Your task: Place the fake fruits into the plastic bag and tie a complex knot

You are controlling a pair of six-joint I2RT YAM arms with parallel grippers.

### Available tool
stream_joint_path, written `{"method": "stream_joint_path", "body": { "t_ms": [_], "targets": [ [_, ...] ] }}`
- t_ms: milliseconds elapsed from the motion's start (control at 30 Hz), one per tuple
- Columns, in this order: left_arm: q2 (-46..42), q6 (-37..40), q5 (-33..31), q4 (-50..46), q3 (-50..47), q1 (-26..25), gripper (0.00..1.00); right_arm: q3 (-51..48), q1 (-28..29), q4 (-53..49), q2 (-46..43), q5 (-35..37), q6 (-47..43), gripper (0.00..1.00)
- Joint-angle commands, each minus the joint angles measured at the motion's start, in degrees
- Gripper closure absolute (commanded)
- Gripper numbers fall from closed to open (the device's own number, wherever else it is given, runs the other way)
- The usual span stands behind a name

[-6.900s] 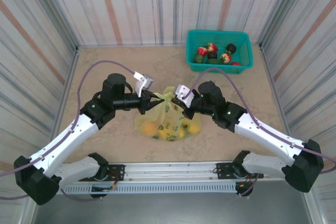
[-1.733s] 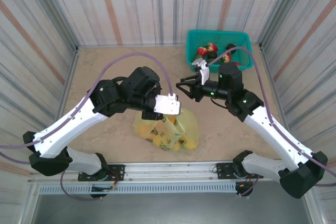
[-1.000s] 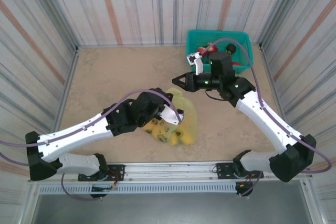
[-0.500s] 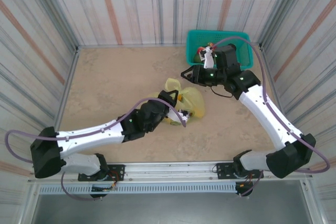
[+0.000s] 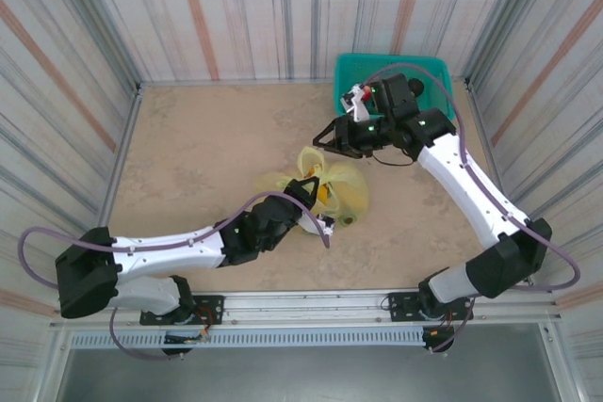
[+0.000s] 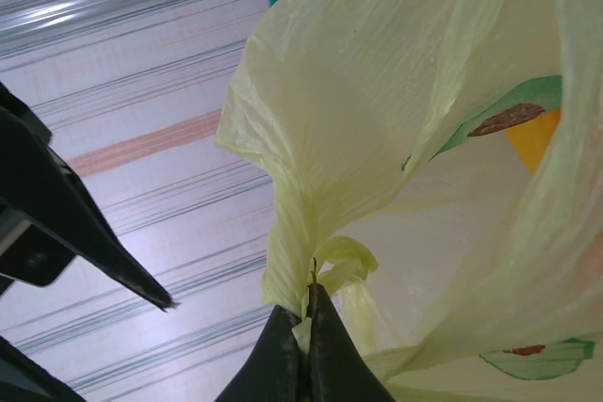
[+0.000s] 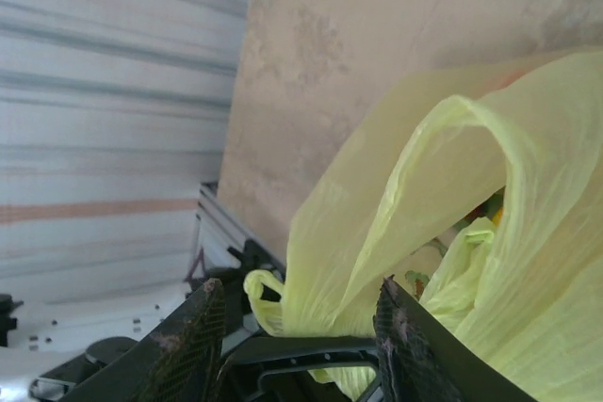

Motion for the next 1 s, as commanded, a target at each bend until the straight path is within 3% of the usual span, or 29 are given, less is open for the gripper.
{"method": "stream_joint_path", "body": {
  "t_ms": [0,400,700,800,967],
  "targets": [
    [-2.12,2.48,-0.53,1.6,-0.5,-0.36,1.0,4.02,2.23,-7.85,2.7,-0.56,-4.94,0.54],
    [-2.44,3.93,0.63,-0.62,-1.82,-0.45,1.0,12.05,4.12,-17.31,13.65,7.43,-6.75,0.48],
    [-3.2,4.53,1.49,-3.18,-0.98,-0.45,1.0,10.48,3.82,-19.35,16.76,8.55,-7.34,0.43],
    [-3.8,4.35,1.47,-4.13,-1.07,-0.45,1.0,8.57,2.89,-18.87,16.24,6.44,-6.83,0.42],
    [-4.13,4.42,1.49,-5.33,-1.17,-0.37,1.0,5.12,2.47,-14.4,15.19,-4.96,-4.44,0.41]
  ]
}}
